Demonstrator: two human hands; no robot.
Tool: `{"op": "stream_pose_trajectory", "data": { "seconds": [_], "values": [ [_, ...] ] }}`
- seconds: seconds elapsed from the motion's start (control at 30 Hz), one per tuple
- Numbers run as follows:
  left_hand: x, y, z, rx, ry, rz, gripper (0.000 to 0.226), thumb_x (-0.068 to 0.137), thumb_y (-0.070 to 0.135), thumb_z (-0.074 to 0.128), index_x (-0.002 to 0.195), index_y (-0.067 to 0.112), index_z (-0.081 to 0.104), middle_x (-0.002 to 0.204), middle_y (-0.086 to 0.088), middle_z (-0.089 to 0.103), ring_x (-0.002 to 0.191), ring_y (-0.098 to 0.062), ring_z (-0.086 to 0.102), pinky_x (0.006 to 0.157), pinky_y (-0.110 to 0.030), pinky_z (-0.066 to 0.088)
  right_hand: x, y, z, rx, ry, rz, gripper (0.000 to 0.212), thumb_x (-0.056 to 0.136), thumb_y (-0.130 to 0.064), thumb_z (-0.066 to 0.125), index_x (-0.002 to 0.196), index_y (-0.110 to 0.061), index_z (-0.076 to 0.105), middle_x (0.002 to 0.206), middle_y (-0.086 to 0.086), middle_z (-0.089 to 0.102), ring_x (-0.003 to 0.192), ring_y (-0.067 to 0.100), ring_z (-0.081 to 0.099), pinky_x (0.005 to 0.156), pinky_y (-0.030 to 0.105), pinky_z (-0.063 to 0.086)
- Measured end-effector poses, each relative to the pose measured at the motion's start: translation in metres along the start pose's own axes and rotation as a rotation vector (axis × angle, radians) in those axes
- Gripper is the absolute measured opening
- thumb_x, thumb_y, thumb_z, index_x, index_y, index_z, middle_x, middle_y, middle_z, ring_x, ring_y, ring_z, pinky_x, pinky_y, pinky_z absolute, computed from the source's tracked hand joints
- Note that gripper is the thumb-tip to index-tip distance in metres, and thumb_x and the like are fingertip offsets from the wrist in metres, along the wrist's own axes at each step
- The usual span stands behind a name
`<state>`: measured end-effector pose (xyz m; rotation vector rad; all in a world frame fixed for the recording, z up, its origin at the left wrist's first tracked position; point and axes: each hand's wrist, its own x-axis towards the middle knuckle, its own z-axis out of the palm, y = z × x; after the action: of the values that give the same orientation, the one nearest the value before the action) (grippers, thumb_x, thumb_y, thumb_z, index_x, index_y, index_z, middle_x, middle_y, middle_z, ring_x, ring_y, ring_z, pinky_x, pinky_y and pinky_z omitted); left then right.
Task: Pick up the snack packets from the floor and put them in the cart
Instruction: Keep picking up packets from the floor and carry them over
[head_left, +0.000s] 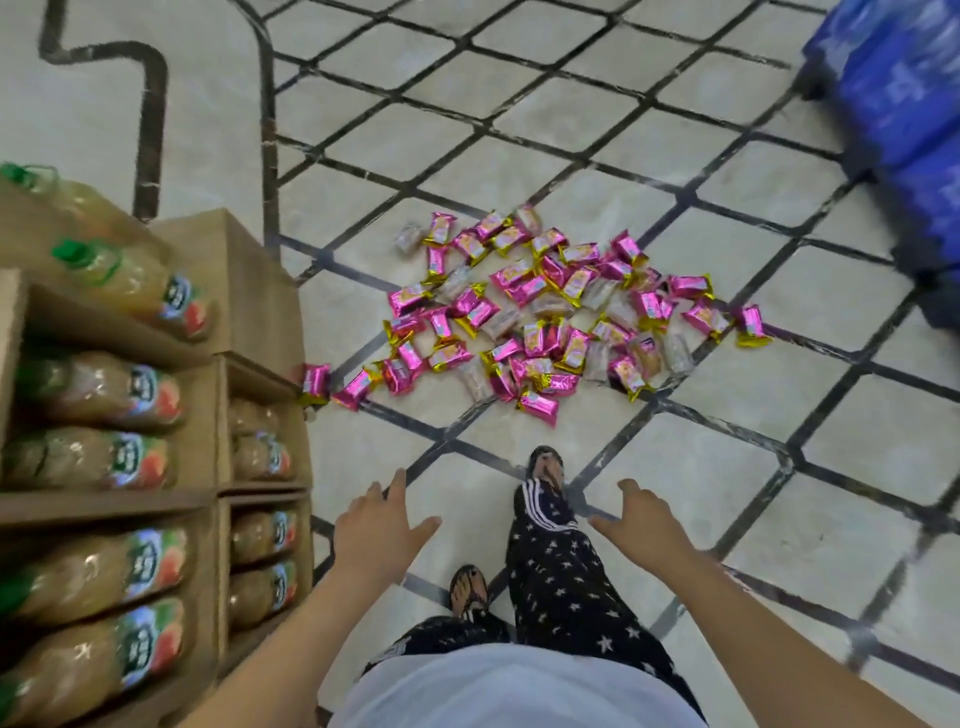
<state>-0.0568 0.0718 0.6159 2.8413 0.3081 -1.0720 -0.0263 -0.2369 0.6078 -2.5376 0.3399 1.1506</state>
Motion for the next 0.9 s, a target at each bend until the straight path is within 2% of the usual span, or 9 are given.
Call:
{"op": "stream_pose_trajectory", "data": {
  "seconds": [0.13, 0.23, 0.33, 0.47, 0.57, 0.7, 0.8, 0.9],
  "values": [
    [0.059, 0.023, -0.021, -0.038, -0.125, -0.064, 0.089, 0.089, 0.072, 0.038, 0.156, 0.021, 0.009, 0.149, -0.013, 0.038, 0.131, -0.035, 0.044, 0.102, -0.043, 0.043, 0.059, 0.002, -0.047, -0.029, -0.028, 0.007, 0.07, 0.089, -0.048, 0.06, 0.141, -0.006, 0.037, 0.122, 0.014, 0.057, 0.113, 0.031, 0.055, 0.083, 0.036, 0.049],
    [0.109, 0.037, -0.044, -0.169, -0.173, -0.162, 0.095, 0.084, 0.077, 0.04, 0.156, 0.021, 0.01, 0.142, -0.015, 0.047, 0.123, -0.036, 0.051, 0.098, -0.045, 0.047, 0.101, 0.001, -0.083, -0.076, -0.046, 0.003, 0.066, 0.09, -0.047, 0.059, 0.139, -0.007, 0.04, 0.122, 0.012, 0.058, 0.113, 0.029, 0.056, 0.083, 0.034, 0.048],
    [0.161, 0.046, -0.074, -0.246, -0.156, -0.221, 0.099, 0.081, 0.08, 0.041, 0.155, 0.021, 0.013, 0.136, -0.015, 0.054, 0.118, -0.036, 0.055, 0.095, -0.045, 0.048, 0.144, 0.0, -0.111, -0.185, -0.082, -0.008, 0.059, 0.093, -0.047, 0.056, 0.137, -0.01, 0.042, 0.124, 0.011, 0.057, 0.115, 0.028, 0.054, 0.088, 0.036, 0.049],
    [0.221, 0.051, -0.113, -0.311, -0.055, -0.252, 0.097, 0.084, 0.072, 0.051, 0.155, 0.017, 0.015, 0.142, -0.018, 0.049, 0.126, -0.038, 0.049, 0.099, -0.045, 0.045, 0.2, -0.006, -0.134, -0.302, -0.118, 0.003, 0.056, 0.092, -0.047, 0.056, 0.133, -0.011, 0.042, 0.127, 0.012, 0.054, 0.12, 0.031, 0.049, 0.092, 0.038, 0.045],
    [0.27, 0.053, -0.118, -0.395, -0.066, -0.277, 0.096, 0.085, 0.067, 0.055, 0.155, 0.014, 0.016, 0.146, -0.017, 0.047, 0.132, -0.036, 0.045, 0.099, -0.044, 0.045, 0.249, -0.019, -0.132, -0.301, -0.129, -0.009, 0.056, 0.091, -0.048, 0.057, 0.131, -0.011, 0.044, 0.123, 0.013, 0.056, 0.117, 0.032, 0.051, 0.089, 0.039, 0.048],
    [0.345, 0.06, -0.079, -0.478, -0.119, -0.297, 0.102, 0.082, 0.065, 0.061, 0.154, 0.009, 0.017, 0.149, -0.017, 0.043, 0.133, -0.036, 0.044, 0.101, -0.044, 0.042, 0.324, -0.034, -0.092, -0.284, -0.137, -0.059, 0.062, 0.09, -0.048, 0.06, 0.135, -0.01, 0.042, 0.123, 0.013, 0.055, 0.115, 0.032, 0.052, 0.086, 0.038, 0.05],
    [0.405, 0.07, -0.019, -0.544, -0.188, -0.335, 0.105, 0.081, 0.064, 0.064, 0.154, 0.005, 0.017, 0.15, -0.02, 0.04, 0.136, -0.036, 0.041, 0.104, -0.042, 0.038, 0.386, -0.036, -0.04, -0.309, -0.157, -0.079, 0.064, 0.09, -0.049, 0.06, 0.137, -0.009, 0.041, 0.121, 0.013, 0.056, 0.114, 0.031, 0.053, 0.084, 0.037, 0.048],
    [0.465, 0.078, 0.053, -0.617, -0.252, -0.374, 0.106, 0.08, 0.064, 0.065, 0.152, 0.003, 0.017, 0.149, -0.021, 0.041, 0.135, -0.036, 0.041, 0.106, -0.041, 0.037, 0.449, -0.03, 0.026, -0.282, -0.198, -0.061, 0.067, 0.088, -0.048, 0.062, 0.137, -0.007, 0.041, 0.121, 0.014, 0.056, 0.114, 0.032, 0.053, 0.089, 0.038, 0.047]
  ]
}}
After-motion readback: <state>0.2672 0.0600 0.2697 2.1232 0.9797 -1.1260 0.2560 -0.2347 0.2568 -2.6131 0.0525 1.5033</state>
